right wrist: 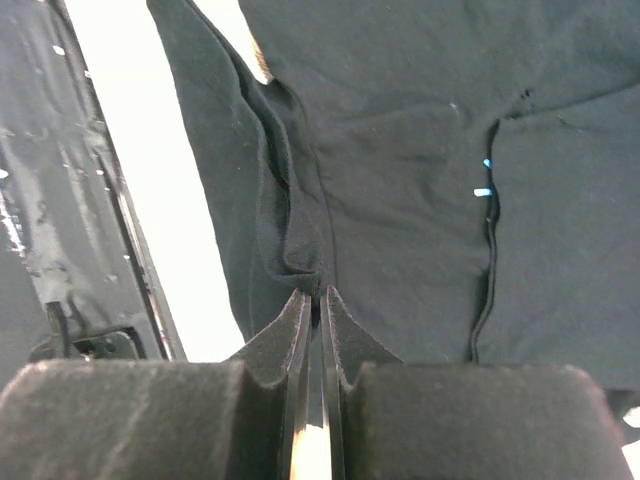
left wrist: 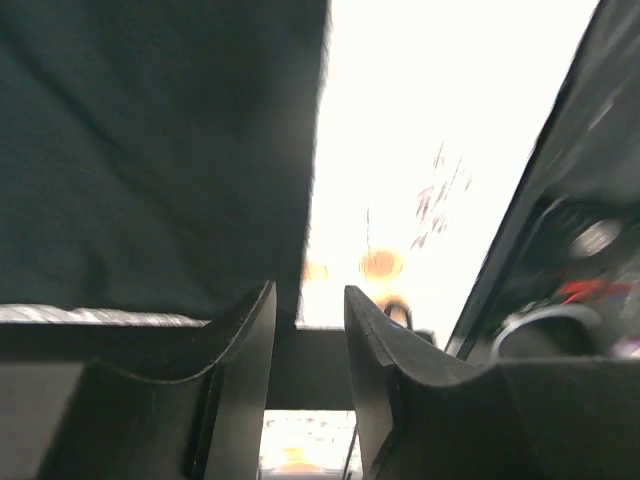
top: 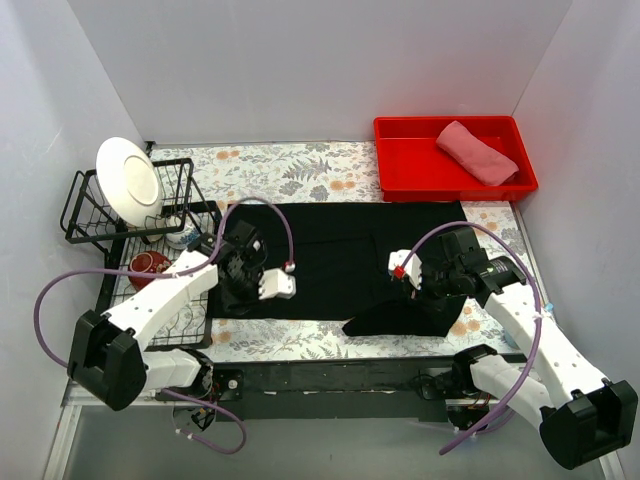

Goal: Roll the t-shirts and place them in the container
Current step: Fold the T-shirt at the center of the board.

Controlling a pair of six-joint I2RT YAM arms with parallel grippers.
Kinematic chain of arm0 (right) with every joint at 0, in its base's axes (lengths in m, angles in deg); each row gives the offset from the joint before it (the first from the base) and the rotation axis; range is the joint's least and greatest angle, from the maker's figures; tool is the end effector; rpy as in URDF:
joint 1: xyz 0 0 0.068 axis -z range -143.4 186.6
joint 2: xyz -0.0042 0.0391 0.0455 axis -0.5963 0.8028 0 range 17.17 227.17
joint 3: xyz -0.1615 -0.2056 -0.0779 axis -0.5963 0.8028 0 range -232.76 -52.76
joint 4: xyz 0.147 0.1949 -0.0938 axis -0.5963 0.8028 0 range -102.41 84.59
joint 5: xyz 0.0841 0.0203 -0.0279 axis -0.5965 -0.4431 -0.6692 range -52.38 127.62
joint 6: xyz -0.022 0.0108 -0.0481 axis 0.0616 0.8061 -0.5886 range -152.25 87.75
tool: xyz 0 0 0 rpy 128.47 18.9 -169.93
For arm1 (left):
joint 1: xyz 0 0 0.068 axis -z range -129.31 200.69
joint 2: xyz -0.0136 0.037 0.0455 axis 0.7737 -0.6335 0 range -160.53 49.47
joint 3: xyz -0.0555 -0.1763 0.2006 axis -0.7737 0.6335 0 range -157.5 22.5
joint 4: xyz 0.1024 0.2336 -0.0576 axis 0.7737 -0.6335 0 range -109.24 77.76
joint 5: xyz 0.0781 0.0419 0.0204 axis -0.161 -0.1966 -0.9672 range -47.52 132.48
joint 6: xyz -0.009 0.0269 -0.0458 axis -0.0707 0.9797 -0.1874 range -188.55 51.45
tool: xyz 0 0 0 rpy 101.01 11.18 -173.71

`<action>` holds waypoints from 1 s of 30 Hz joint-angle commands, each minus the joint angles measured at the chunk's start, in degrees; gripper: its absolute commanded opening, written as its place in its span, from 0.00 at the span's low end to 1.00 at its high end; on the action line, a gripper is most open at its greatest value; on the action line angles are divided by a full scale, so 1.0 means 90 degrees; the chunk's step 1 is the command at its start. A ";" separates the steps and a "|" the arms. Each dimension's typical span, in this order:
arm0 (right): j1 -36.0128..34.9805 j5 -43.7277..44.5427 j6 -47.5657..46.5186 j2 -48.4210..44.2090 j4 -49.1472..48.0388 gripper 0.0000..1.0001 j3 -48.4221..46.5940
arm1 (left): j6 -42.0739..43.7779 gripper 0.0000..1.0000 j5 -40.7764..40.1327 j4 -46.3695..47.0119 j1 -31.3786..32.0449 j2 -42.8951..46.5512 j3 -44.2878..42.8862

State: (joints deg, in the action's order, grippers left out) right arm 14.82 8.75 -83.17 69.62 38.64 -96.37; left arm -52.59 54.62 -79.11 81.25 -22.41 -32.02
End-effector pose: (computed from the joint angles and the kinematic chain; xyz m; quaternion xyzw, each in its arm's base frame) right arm 0.1451 0.0767 0.2534 -0.6065 0.7148 0.1697 0.3040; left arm 0.1691 -0.1084 0.2403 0.3971 0.9103 -0.1111 0.0363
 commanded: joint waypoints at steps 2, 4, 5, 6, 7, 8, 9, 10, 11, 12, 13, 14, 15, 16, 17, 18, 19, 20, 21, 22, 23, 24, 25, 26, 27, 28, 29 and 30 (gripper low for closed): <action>-0.0002 0.0394 -0.0182 -0.0280 0.0235 0.01 -0.0008 | 0.0941 0.33 -0.1271 0.0925 0.0002 0.0194 0.0901; -0.0002 0.0317 -0.0368 -0.0465 0.0275 0.01 0.0109 | 0.0756 0.33 -0.1261 0.1052 0.0002 -0.0030 0.0882; -0.0002 0.0307 -0.0416 -0.0505 0.0353 0.01 0.0158 | 0.0678 0.33 -0.1261 0.1102 0.0002 -0.0273 0.0844; -0.0002 0.0316 -0.0456 -0.0515 0.0402 0.01 0.0159 | 0.0532 0.33 -0.1261 0.1170 0.0002 -0.0382 0.0814; -0.0011 0.0374 -0.0524 -0.0486 0.0441 0.01 0.0139 | 0.0473 0.33 -0.1261 0.1257 0.0002 -0.0460 0.0804; -0.0012 0.0414 -0.0563 -0.0457 0.0538 0.01 0.0091 | 0.0433 0.33 -0.1261 0.1413 0.0002 -0.0606 0.0794; -0.0012 0.0453 -0.0602 -0.0408 0.0723 0.01 0.0052 | 0.0414 0.33 -0.1242 0.1492 0.0002 -0.0656 0.0785; -0.0012 0.0530 -0.0718 -0.0398 0.0812 0.01 0.0042 | 0.0404 0.33 -0.1174 0.1531 0.0012 -0.0743 0.0775; -0.0002 0.0550 -0.0787 -0.0417 0.0880 0.01 0.0032 | 0.0375 0.33 -0.1096 0.1561 0.0002 -0.0812 0.0755; -0.0002 0.0570 -0.0904 -0.0504 0.1074 0.01 0.0051 | 0.0345 0.33 -0.0979 0.1571 0.0002 -0.0987 0.0736; -0.0002 0.0619 -0.1089 -0.0563 0.1153 0.01 0.0061 | 0.0258 0.33 -0.0939 0.1571 0.0002 -0.1066 0.0726; -0.0002 0.0648 -0.1197 -0.0631 0.1222 0.01 0.0080 | 0.0170 0.32 -0.0881 0.1580 0.0002 -0.1134 0.0707; -0.0002 0.0687 -0.1285 -0.0748 0.1310 0.01 0.0119 | 0.0111 0.32 -0.0842 0.1571 0.0002 -0.1241 0.0687; 0.0008 0.0794 -0.1363 -0.0807 0.1456 0.01 0.0139 | 0.0024 0.32 -0.0774 0.1551 0.0002 -0.1281 0.0648; -0.0002 0.0843 -0.1509 -0.0846 0.1544 0.01 0.0149 | -0.0006 0.32 -0.0725 0.1513 0.0002 -0.1281 0.0638; 0.0008 0.0892 -0.1569 -0.0934 0.1622 0.01 0.0197 | -0.0016 0.32 -0.0666 0.1474 0.0002 -0.1272 0.0619; 0.0008 0.0979 -0.1627 -0.0983 0.1720 0.01 0.0217 | -0.0016 0.32 -0.0636 0.1405 0.0002 -0.1204 0.0609; 0.0008 0.1009 -0.1676 -0.1032 0.1779 0.01 0.0246 | 0.0003 0.32 -0.0636 0.1356 0.0002 -0.1155 0.0628; 0.0008 0.1048 -0.1754 -0.1119 0.1808 0.01 0.0285 | 0.0032 0.32 -0.0627 0.1298 0.0002 -0.1106 0.0628; 0.0008 0.1126 -0.1784 -0.1169 0.1818 0.01 0.0363 | 0.0081 0.32 -0.0626 0.1191 0.0002 -0.0960 0.0657; 0.0027 0.1156 -0.1784 -0.1208 0.1838 0.01 0.0402 | 0.0226 0.33 -0.0694 0.1142 0.0002 -0.0891 0.0745; 0.0037 0.1185 -0.1832 -0.1266 0.1857 0.01 0.0441 | 0.0296 0.33 -0.0733 0.1131 0.0002 -0.0823 0.0813; 0.0047 0.1214 -0.1862 -0.1296 0.1886 0.01 0.0481 | 0.0335 0.33 -0.0782 0.1122 0.0002 -0.0764 0.0891; 0.0057 0.1215 -0.1882 -0.1306 0.1906 0.01 0.0549 | 0.0364 0.33 -0.0908 0.1151 0.0002 -0.0696 0.1037; 0.0066 0.1224 -0.1882 -0.1354 0.1887 0.01 0.0588 | 0.0403 0.33 -0.0958 0.1170 0.0002 -0.0695 0.1125; 0.0067 0.1205 -0.1882 -0.1374 0.1877 0.01 0.0617 | 0.0404 0.33 -0.0978 0.1228 0.0002 -0.0705 0.1194; 0.0076 0.1186 -0.1872 -0.1374 0.1858 0.01 0.0637 | 0.0375 0.33 -0.0978 0.1287 0.0002 -0.0763 0.1243; 0.0076 0.1176 -0.1853 -0.1345 0.1799 0.01 0.0637 | 0.0239 0.33 -0.0891 0.1365 0.0002 -0.0802 0.1215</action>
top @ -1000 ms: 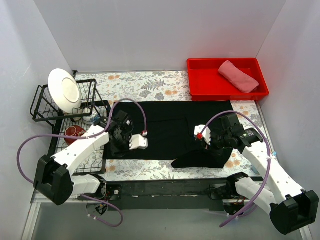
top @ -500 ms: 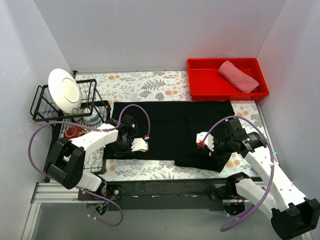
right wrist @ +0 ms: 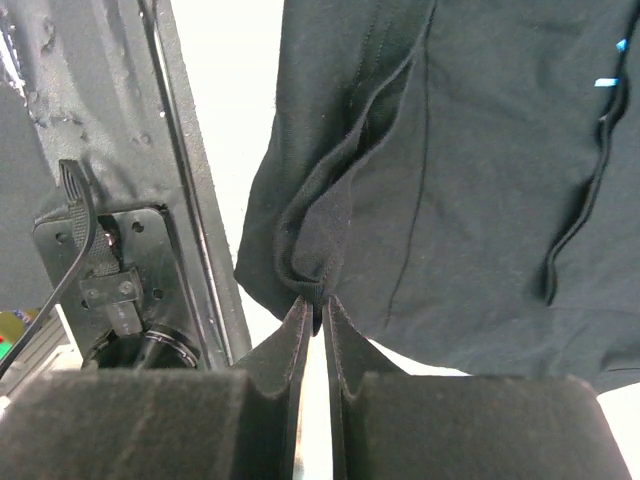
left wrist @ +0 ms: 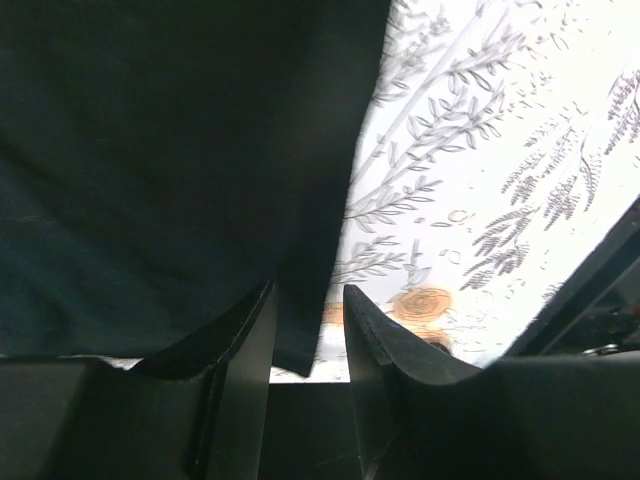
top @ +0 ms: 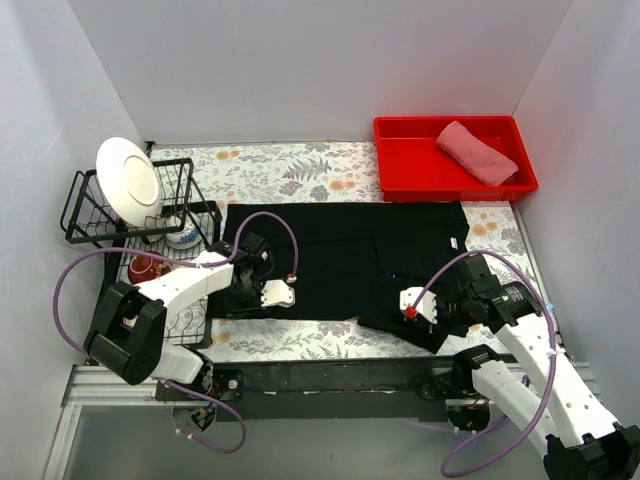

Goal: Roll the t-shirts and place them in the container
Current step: Fold the T-shirt at the center of the board.

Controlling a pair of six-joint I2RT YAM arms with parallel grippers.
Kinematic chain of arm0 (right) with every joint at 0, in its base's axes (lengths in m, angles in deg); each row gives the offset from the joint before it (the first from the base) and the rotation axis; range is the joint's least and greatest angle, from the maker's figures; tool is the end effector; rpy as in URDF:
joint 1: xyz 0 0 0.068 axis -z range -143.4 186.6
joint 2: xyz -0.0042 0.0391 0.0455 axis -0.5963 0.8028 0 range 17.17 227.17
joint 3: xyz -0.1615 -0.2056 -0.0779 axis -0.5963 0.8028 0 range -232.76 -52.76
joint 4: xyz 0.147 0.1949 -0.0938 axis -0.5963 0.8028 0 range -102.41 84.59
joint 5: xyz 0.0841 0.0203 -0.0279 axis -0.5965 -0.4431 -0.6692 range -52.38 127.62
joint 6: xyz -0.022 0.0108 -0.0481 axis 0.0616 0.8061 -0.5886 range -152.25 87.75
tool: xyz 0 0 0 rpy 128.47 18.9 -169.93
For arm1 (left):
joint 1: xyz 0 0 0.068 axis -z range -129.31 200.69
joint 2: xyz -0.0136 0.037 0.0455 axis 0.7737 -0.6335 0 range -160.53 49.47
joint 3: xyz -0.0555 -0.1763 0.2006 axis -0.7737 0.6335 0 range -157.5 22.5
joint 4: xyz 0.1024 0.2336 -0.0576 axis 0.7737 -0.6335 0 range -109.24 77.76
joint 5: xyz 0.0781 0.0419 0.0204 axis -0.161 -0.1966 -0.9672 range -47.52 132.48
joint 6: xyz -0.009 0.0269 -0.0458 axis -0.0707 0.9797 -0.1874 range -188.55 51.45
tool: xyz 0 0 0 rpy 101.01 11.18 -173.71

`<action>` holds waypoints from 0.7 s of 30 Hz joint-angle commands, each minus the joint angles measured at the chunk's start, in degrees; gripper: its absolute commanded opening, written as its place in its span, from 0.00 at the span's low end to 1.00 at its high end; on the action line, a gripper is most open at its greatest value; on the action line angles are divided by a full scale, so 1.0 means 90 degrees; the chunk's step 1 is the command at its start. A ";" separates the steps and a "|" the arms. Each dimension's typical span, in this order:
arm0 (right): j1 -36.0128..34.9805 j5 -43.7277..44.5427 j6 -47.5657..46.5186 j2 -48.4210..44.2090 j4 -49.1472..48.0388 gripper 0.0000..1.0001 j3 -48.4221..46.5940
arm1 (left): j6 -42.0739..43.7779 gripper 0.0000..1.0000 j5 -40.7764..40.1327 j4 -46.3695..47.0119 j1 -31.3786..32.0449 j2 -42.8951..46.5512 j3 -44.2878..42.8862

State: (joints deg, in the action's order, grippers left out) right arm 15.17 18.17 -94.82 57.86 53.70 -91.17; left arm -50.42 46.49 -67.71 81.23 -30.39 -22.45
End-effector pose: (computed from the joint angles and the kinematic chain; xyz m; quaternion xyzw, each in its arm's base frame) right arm 0.0949 0.0501 0.2358 -0.6714 0.6983 0.0904 0.2313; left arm 0.1781 -0.1079 0.1728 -0.4117 -0.9106 0.0344 0.0070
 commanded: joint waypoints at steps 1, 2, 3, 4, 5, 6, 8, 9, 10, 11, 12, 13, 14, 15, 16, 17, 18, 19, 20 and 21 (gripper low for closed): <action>0.0037 0.0090 -0.0510 -0.0019 0.0097 0.01 0.0050 | -0.0099 0.32 0.0139 0.0156 0.0005 -0.0013 0.0035; 0.0037 0.0061 -0.0490 0.0010 0.0058 0.01 -0.0009 | -0.0245 0.32 0.0295 0.0157 0.0005 -0.0265 -0.0218; 0.0047 0.0012 -0.0470 0.0078 -0.0001 0.01 -0.0058 | -0.0634 0.32 0.0751 0.0147 0.0005 -0.0490 -0.0868; 0.0047 -0.0017 -0.0422 0.0118 -0.0030 0.01 -0.0126 | -0.0821 0.32 0.0997 -0.0018 0.0005 -0.0705 -0.1387; 0.0038 -0.0047 -0.0383 0.0157 -0.0060 0.01 -0.0262 | -0.1065 0.32 0.1299 -0.0126 0.0005 -0.0959 -0.1895; 0.0037 -0.0115 -0.0334 0.0215 -0.0166 0.01 -0.0340 | -0.1280 0.32 0.1776 -0.0214 0.0005 -0.1561 -0.3002; 0.0037 -0.0241 -0.0178 0.0274 -0.0274 0.01 -0.0468 | -0.1974 0.32 0.2451 -0.0361 0.0014 -0.2169 -0.4005; 0.0037 -0.0416 -0.0129 0.0323 -0.0323 0.01 -0.0565 | -0.2304 0.32 0.3015 -0.0313 0.0014 -0.2656 -0.4880; 0.0037 -0.0515 -0.0012 0.0342 -0.0478 0.01 -0.0595 | -0.3062 0.31 0.3253 -0.0022 0.0024 -0.2931 -0.5207; 0.0047 -0.0622 0.0192 0.0352 -0.0548 0.01 -0.0643 | -0.3417 0.30 0.3536 0.0145 0.0034 -0.3166 -0.5549; 0.0047 -0.0797 0.0300 0.0352 -0.0558 0.01 -0.0741 | -0.3807 0.29 0.3877 0.0330 0.0092 -0.3362 -0.5794; 0.0038 -0.0895 0.0388 0.0372 -0.0626 0.01 -0.0809 | -0.4188 0.27 0.4219 0.0835 0.0141 -0.3741 -0.6135; 0.0037 -0.0993 0.0515 0.0382 -0.0626 0.01 -0.0868 | -0.4888 0.24 0.4377 0.1120 0.0199 -0.3889 -0.6235; 0.0047 -0.1100 0.0594 0.0411 -0.0626 0.01 -0.0927 | -0.5205 0.23 0.4475 0.1433 0.0345 -0.4046 -0.6294; 0.0038 -0.1160 0.0652 0.0421 -0.0617 0.01 -0.1033 | -0.5440 0.22 0.4718 0.1968 0.0424 -0.4308 -0.6420; 0.0028 -0.1189 0.0634 0.0440 -0.0452 0.01 -0.1083 | -0.5752 0.18 0.4817 0.2089 0.0521 -0.4514 -0.6547; 0.0028 -0.1238 0.0595 0.0460 -0.0422 0.01 -0.1103 | -0.5832 0.16 0.4886 0.2139 0.0754 -0.4719 -0.6732; 0.0037 -0.1229 0.0585 0.0450 -0.0412 0.01 -0.1074 | -0.5920 0.15 0.4964 0.2236 0.0892 -0.4895 -0.6870; 0.0028 -0.1238 0.0507 0.0421 -0.0286 0.01 -0.1025 | -0.5979 0.13 0.5071 0.2314 0.1019 -0.5255 -0.7113; 0.0028 -0.1248 0.0361 0.0411 -0.0246 0.01 -0.0986 | -0.6182 0.12 0.5140 0.2392 0.1252 -0.5393 -0.7192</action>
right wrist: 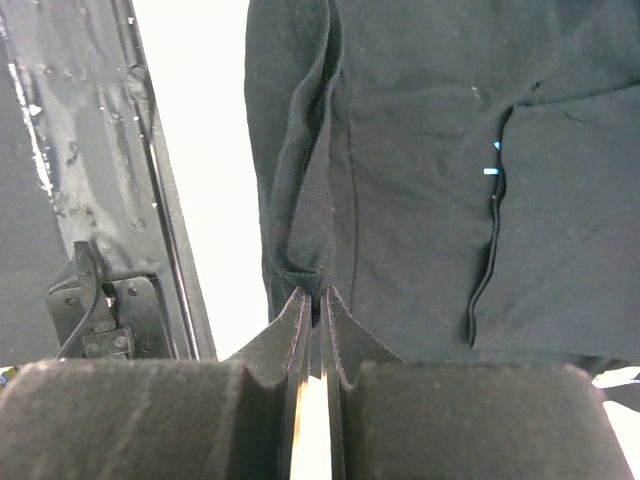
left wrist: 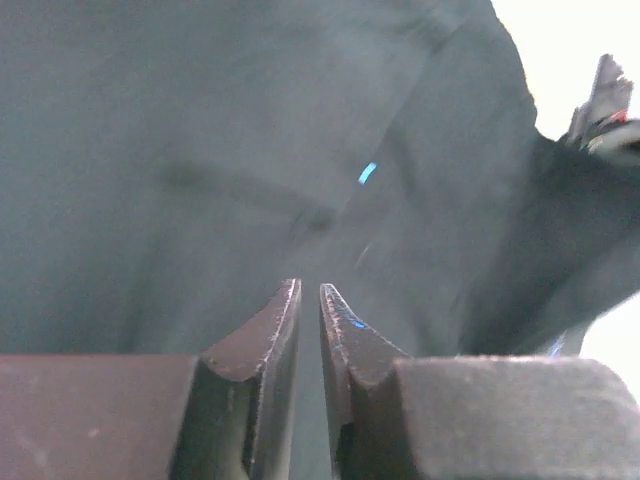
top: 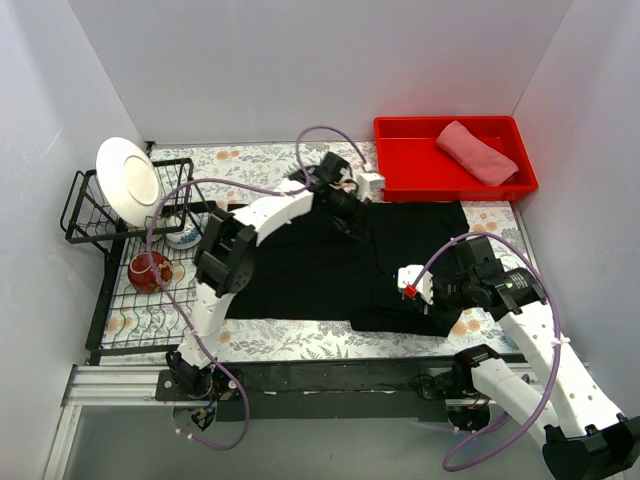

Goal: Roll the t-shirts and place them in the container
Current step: Fold the T-shirt at the center of the board.

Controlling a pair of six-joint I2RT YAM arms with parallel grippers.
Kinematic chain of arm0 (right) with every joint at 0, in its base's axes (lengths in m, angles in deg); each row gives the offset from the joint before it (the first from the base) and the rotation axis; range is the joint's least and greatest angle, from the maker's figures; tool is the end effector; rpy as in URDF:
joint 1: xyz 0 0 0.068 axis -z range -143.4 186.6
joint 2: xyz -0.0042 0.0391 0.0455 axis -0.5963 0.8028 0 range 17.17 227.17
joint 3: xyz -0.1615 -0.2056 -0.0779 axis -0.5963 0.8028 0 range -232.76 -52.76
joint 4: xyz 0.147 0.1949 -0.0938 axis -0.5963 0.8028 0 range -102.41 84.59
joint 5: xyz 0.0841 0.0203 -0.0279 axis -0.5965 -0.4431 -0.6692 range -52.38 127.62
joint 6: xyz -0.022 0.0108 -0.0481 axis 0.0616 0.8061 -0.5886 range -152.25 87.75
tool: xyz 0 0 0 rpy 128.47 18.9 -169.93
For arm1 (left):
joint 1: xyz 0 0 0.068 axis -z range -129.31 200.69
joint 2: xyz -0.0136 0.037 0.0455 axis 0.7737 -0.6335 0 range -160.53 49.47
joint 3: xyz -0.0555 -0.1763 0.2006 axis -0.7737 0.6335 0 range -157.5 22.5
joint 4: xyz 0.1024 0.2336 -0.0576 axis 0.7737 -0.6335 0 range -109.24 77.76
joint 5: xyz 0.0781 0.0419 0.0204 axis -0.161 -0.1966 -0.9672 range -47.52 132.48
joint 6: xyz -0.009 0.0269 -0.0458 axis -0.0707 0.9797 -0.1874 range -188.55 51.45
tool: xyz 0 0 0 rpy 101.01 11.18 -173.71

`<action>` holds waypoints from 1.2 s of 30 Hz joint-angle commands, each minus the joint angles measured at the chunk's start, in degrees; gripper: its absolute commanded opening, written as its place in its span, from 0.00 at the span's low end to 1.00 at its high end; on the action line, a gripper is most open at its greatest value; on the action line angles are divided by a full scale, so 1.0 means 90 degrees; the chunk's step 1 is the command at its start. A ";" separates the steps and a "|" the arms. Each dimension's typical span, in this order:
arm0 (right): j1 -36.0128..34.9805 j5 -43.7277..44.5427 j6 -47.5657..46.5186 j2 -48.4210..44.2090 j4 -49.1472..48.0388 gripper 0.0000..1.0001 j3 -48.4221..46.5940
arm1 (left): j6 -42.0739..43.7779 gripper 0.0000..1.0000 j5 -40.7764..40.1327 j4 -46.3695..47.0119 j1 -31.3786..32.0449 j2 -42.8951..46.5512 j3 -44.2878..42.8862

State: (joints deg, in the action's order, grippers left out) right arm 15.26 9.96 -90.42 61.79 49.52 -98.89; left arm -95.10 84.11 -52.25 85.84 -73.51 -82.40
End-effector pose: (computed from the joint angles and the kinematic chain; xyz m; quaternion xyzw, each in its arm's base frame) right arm 0.1127 0.0620 0.2736 -0.6473 0.6827 0.1409 0.3082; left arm 0.3695 -0.2890 0.2307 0.1648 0.8889 -0.4250 0.0455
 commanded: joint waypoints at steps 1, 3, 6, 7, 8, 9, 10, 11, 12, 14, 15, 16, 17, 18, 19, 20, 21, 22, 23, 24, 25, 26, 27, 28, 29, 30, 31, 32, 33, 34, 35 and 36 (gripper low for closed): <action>0.0028 -0.0316 -0.0157 -0.0036 0.0238 0.01 -0.0022 | -0.1346 0.12 0.1048 0.0918 0.0848 -0.0748 -0.0599; 0.0018 -0.0325 -0.0274 -0.0056 0.0316 0.01 0.0008 | -0.1735 0.11 0.1195 0.1231 0.1121 -0.1158 -0.0824; 0.0018 -0.0345 -0.0294 0.0013 0.0326 0.01 -0.0001 | -0.2185 0.11 0.1254 0.1534 0.1376 -0.1696 -0.1185; 0.0018 -0.0354 -0.0285 0.0042 0.0335 0.01 -0.0002 | -0.2284 0.10 0.1254 0.1584 0.1425 -0.1813 -0.1254; 0.0018 -0.0364 -0.0275 0.0100 0.0365 0.01 -0.0040 | -0.2362 0.10 0.1196 0.1642 0.1513 -0.2056 -0.1361; 0.0028 -0.0364 -0.0265 0.0130 0.0374 0.01 -0.0060 | -0.2537 0.10 0.1156 0.1759 0.1552 -0.2155 -0.1410; 0.0018 -0.0374 -0.0255 0.0149 0.0394 0.01 -0.0079 | -0.2587 0.10 0.1146 0.1789 0.1582 -0.2272 -0.1469; 0.0018 -0.0384 -0.0255 0.0179 0.0413 0.01 -0.0118 | -0.2626 0.10 0.1146 0.1828 0.1640 -0.2370 -0.1527; 0.0018 -0.0403 -0.0245 0.0169 0.0452 0.01 -0.0148 | -0.2665 0.10 0.1146 0.1906 0.1670 -0.2545 -0.1624; 0.0018 -0.0403 -0.0216 0.0169 0.0482 0.01 -0.0197 | -0.2783 0.10 0.1127 0.1994 0.1747 -0.2692 -0.1742; 0.0018 -0.0403 -0.0206 0.0169 0.0540 0.01 -0.0206 | -0.2831 0.10 0.1136 0.2072 0.1767 -0.2819 -0.1859; 0.0018 -0.0384 -0.0197 0.0159 0.0560 0.01 -0.0197 | -0.2919 0.11 0.1146 0.2130 0.1787 -0.2878 -0.1908; 0.0028 -0.0364 -0.0187 0.0150 0.0579 0.01 -0.0206 | -0.2968 0.11 0.1137 0.2160 0.1826 -0.2937 -0.1957; 0.0028 -0.0355 -0.0187 0.0130 0.0599 0.01 -0.0178 | -0.2978 0.11 0.1146 0.2238 0.1855 -0.3034 -0.2073; 0.0018 -0.0345 -0.0167 0.0101 0.0628 0.01 -0.0168 | -0.3046 0.11 0.1137 0.2277 0.1875 -0.3093 -0.2133; 0.0018 -0.0325 -0.0158 0.0081 0.0648 0.01 -0.0168 | -0.3076 0.11 0.1137 0.2306 0.1914 -0.3142 -0.2182; 0.0018 -0.0325 -0.0158 0.0091 0.0648 0.01 -0.0177 | -0.3095 0.11 0.1127 0.2374 0.1924 -0.3171 -0.2211; 0.0028 -0.0315 -0.0158 0.0101 0.0677 0.01 -0.0177 | -0.3124 0.11 0.1117 0.2394 0.1953 -0.3220 -0.2269; 0.0028 -0.0267 -0.0158 0.0101 0.0687 0.01 -0.0187 | -0.3173 0.12 0.1136 0.2424 0.1972 -0.3221 -0.2299; 0.0018 -0.0238 -0.0167 0.0101 0.0706 0.01 -0.0197 | -0.3203 0.13 0.1137 0.2559 0.1982 -0.3240 -0.2319; 0.0018 -0.0199 -0.0177 0.0101 0.0726 0.01 -0.0187 | -0.3213 0.13 0.1127 0.2580 0.2011 -0.3298 -0.2444; 0.0018 -0.0101 -0.0177 0.0101 0.0755 0.01 -0.0168 | -0.3174 0.16 0.1107 0.2609 0.2070 -0.3337 -0.2513; 0.0018 -0.0043 -0.0187 0.0091 0.0755 0.01 -0.0148 | -0.3183 0.17 0.1088 0.2658 0.2109 -0.3367 -0.2543; 0.0018 -0.0003 -0.0206 0.0062 0.0765 0.01 -0.0119 | -0.3193 0.17 0.1049 0.2687 0.2129 -0.3406 -0.2572; 0.0018 0.0055 -0.0216 0.0052 0.0814 0.01 -0.0128 | -0.3232 0.17 0.1049 0.2726 0.2148 -0.3512 -0.2640; 0.0028 0.0065 -0.0216 0.0042 0.0824 0.01 -0.0128 | -0.3281 0.17 0.1049 0.2746 0.2168 -0.3562 -0.2670; 0.0028 0.0085 -0.0206 0.0032 0.0833 0.01 -0.0148 | -0.3291 0.17 0.1029 0.2746 0.2187 -0.3611 -0.2690; 0.0028 0.0133 -0.0197 0.0032 0.0872 0.01 -0.0216 | -0.3291 0.17 0.1010 0.2766 0.2226 -0.3708 -0.2758; 0.0028 0.0163 -0.0177 0.0061 0.0873 0.01 -0.0245 | -0.3339 0.17 0.1019 0.2824 0.2246 -0.3776 -0.2807; 0.0028 0.0192 -0.0129 0.0091 0.0892 0.01 -0.0284 | -0.3349 0.17 0.1029 0.2844 0.2304 -0.3845 -0.2913; 0.0018 0.0231 -0.0119 0.0110 0.0931 0.01 -0.0372 | -0.3349 0.17 0.1019 0.2854 0.2324 -0.3923 -0.3021; 0.0028 0.0241 -0.0099 0.0130 0.0970 0.01 -0.0421 | -0.3340 0.18 0.0990 0.2854 0.2363 -0.4030 -0.3273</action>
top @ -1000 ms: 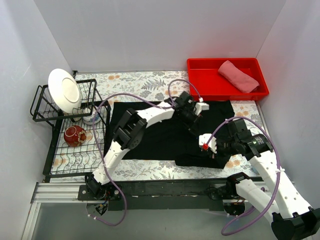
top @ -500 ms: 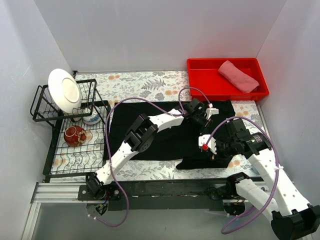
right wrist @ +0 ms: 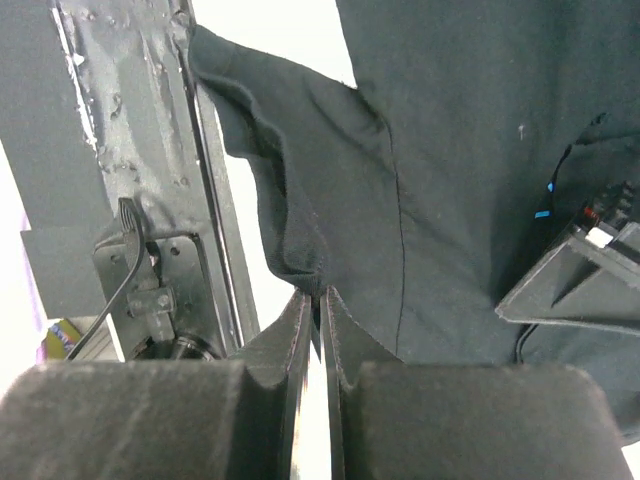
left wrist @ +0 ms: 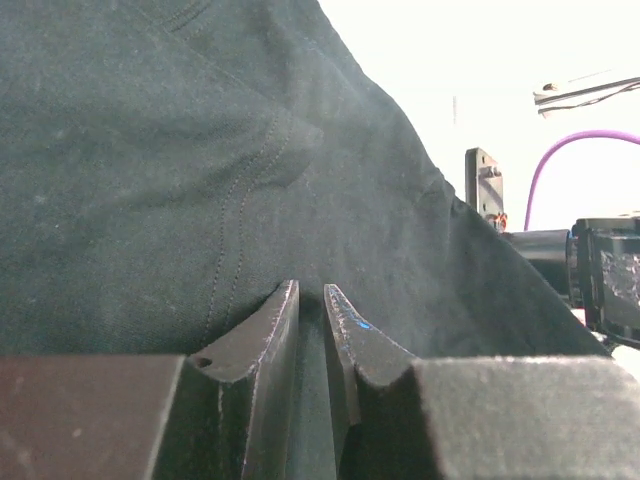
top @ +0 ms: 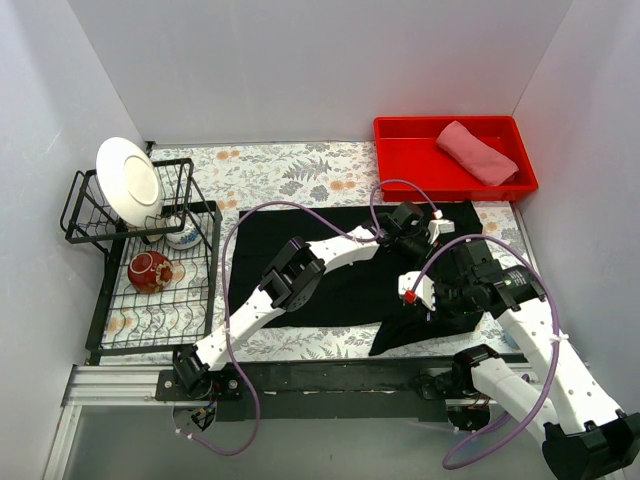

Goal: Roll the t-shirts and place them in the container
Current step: Fold the T-shirt at the center of the board.

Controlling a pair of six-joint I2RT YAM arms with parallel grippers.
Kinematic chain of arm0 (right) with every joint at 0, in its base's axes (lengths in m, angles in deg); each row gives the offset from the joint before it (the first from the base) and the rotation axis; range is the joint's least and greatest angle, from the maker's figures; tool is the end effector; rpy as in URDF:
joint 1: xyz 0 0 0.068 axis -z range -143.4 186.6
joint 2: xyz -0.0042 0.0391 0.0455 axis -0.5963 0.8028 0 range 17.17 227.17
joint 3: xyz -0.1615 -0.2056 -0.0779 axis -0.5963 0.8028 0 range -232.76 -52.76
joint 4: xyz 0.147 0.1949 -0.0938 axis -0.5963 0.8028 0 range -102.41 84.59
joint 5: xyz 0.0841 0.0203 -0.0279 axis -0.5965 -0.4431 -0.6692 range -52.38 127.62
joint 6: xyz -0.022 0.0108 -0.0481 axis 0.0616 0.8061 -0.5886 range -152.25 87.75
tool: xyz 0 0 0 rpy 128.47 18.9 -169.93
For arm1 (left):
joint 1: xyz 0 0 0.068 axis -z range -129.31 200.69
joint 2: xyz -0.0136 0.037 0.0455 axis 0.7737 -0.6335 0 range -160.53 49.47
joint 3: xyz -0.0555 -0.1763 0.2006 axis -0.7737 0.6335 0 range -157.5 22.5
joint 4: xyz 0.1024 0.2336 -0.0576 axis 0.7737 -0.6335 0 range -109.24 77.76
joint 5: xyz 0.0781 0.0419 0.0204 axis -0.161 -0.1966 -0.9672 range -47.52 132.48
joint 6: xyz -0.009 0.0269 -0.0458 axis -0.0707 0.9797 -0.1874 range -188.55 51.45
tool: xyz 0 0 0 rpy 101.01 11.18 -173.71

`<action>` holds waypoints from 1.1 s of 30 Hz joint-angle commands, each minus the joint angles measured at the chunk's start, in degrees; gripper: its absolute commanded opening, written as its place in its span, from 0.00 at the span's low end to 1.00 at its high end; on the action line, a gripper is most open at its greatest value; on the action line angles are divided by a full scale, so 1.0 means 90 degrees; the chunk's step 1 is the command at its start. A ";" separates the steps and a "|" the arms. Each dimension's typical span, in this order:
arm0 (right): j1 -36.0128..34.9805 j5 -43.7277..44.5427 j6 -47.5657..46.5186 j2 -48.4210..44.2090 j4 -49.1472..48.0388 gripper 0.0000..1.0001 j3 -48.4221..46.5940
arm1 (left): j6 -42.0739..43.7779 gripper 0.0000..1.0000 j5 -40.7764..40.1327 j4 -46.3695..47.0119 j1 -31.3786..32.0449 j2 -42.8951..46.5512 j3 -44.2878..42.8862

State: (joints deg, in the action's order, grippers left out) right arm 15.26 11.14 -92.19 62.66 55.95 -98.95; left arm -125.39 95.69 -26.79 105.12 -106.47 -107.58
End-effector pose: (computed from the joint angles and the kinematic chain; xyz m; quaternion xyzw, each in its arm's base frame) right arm 0.1054 0.0584 0.2668 -0.6557 0.6957 0.1497 0.2522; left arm 0.3145 -0.4886 0.1066 -0.1708 -0.8155 0.5390 0.1239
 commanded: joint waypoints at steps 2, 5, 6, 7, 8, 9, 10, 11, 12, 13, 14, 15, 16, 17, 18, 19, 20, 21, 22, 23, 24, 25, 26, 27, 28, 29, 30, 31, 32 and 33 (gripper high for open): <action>0.0018 0.0149 0.0166 0.0033 0.0285 0.01 -0.0482 | 0.0075 0.23 -0.0307 0.0005 0.0260 -0.0379 -0.0702; 0.0028 0.0198 0.0263 -0.0026 0.0227 0.01 -0.0541 | 0.0192 0.31 -0.0550 -0.0073 0.0202 0.0108 -0.0587; 0.0028 0.0208 0.0302 -0.0055 0.0198 0.01 -0.0512 | 0.0183 0.34 -0.0590 -0.0064 0.0134 0.0274 -0.0470; 0.0028 0.0208 0.0313 -0.0103 0.0130 0.01 -0.0512 | 0.0144 0.38 -0.0638 -0.0073 0.0056 0.0672 -0.0159; 0.0018 0.0237 0.0361 -0.0133 0.0100 0.01 -0.0512 | 0.0047 0.43 -0.0649 -0.0093 -0.0138 0.0869 0.0028; 0.0028 0.0237 0.0390 -0.0152 0.0071 0.01 -0.0512 | 0.0036 0.45 -0.0649 -0.0131 -0.0246 0.1113 0.0223; 0.0028 0.0237 0.0410 -0.0191 0.0003 0.01 -0.0502 | 0.0046 0.46 -0.0620 -0.0209 -0.0470 0.1541 0.0728; 0.0018 0.0227 0.0420 -0.0211 0.0002 0.01 -0.0502 | 0.0143 0.48 -0.0619 -0.0287 -0.0588 0.1816 0.0994; 0.0028 0.0237 0.0430 -0.0240 -0.0017 0.01 -0.0483 | 0.0192 0.48 -0.0590 -0.0481 -0.0715 0.2080 0.1325; 0.0018 0.0247 0.0430 -0.0328 -0.0036 0.01 -0.0444 | 0.0279 0.48 -0.0493 -0.0599 -0.0929 0.2334 0.1918; 0.0018 0.0286 0.0430 -0.0377 -0.0085 0.01 -0.0414 | 0.0377 0.48 -0.0492 -0.0726 -0.1037 0.2926 0.2253; 0.0018 0.0305 0.0439 -0.0426 -0.0115 0.01 -0.0404 | 0.0668 0.48 -0.0531 -0.1143 -0.1145 0.3203 0.2517; 0.0028 0.0354 0.0498 -0.0532 -0.0134 0.01 -0.0375 | 0.0913 0.48 -0.0560 -0.1447 -0.1349 0.3515 0.2723; 0.0018 0.0441 0.0537 -0.0582 -0.0202 0.01 -0.0375 | 0.1224 0.48 -0.0667 -0.1866 -0.1438 0.4001 0.3005; 0.0018 0.0481 0.0615 -0.0640 -0.0251 0.01 -0.0346 | 0.2136 0.48 -0.0784 -0.2876 -0.1526 0.4267 0.3115; 0.0028 0.0520 0.0770 -0.0767 -0.0281 0.01 -0.0326 | 0.2571 0.48 -0.0930 -0.3340 -0.1701 0.4531 0.3309; 0.0028 0.0530 0.0868 -0.0836 -0.0310 0.01 -0.0278 | 0.3117 0.47 -0.1058 -0.3751 -0.1799 0.4795 0.3553; 0.0028 0.0530 0.0976 -0.0904 -0.0387 0.01 -0.0229 | 0.3982 0.47 -0.1329 -0.4432 -0.1887 0.5464 0.4212; 0.0018 0.0540 0.1180 -0.1030 -0.0417 0.01 -0.0190 | 0.4446 0.47 -0.1613 -0.4690 -0.2062 0.5790 0.4567; 0.0028 0.0511 0.1259 -0.1090 -0.0447 0.01 -0.0074 | 0.4856 0.47 -0.1857 -0.5108 -0.2141 0.6190 0.4919; 0.0028 0.0520 0.1318 -0.1139 -0.0486 0.01 -0.0024 | 0.5237 0.47 -0.2382 -0.5306 -0.2190 0.6861 0.5628; 0.0037 0.0520 0.1376 -0.1207 -0.0496 0.01 0.0025 | 0.5986 0.47 -0.2667 -0.5453 -0.2259 0.7254 0.5954; 0.0037 0.0530 0.1416 -0.1246 -0.0515 0.01 0.0074 | 0.6273 0.47 -0.2921 -0.5580 -0.2279 0.7596 0.6305; 0.0047 0.0540 0.1416 -0.1256 -0.0506 0.01 0.0113 | 0.6682 0.47 -0.3388 -0.5813 -0.2298 0.7900 0.6870; 0.0038 0.0540 0.1406 -0.1276 -0.0505 0.01 0.0123 | 0.7180 0.47 -0.3615 -0.5902 -0.2318 0.8570 0.7194; 0.0057 0.0559 0.1377 -0.1256 -0.0496 0.01 0.0123 | 0.7417 0.47 -0.3888 -0.6048 -0.2318 0.8847 0.7488; 0.0038 0.0569 0.1367 -0.1247 -0.0515 0.01 0.0123 | 0.7651 0.47 -0.4094 -0.6156 -0.2318 0.9140 0.7761; 0.0047 0.0569 0.1358 -0.1208 -0.0544 0.01 0.0094 | 0.7856 0.47 -0.4434 -0.6235 -0.2327 0.9626 0.8363; 0.0047 0.0559 0.1348 -0.1178 -0.0564 0.01 0.0084 | 0.8119 0.46 -0.4602 -0.6226 -0.2337 0.9882 0.8611; 0.0038 0.0569 0.1348 -0.1159 -0.0593 0.01 0.0065 | 0.8209 0.46 -0.4749 -0.6187 -0.2337 1.0069 0.8884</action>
State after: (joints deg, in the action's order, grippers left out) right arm 15.50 16.47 -81.31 51.78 53.24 -97.88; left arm -65.94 64.74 -76.40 84.31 -23.24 -36.24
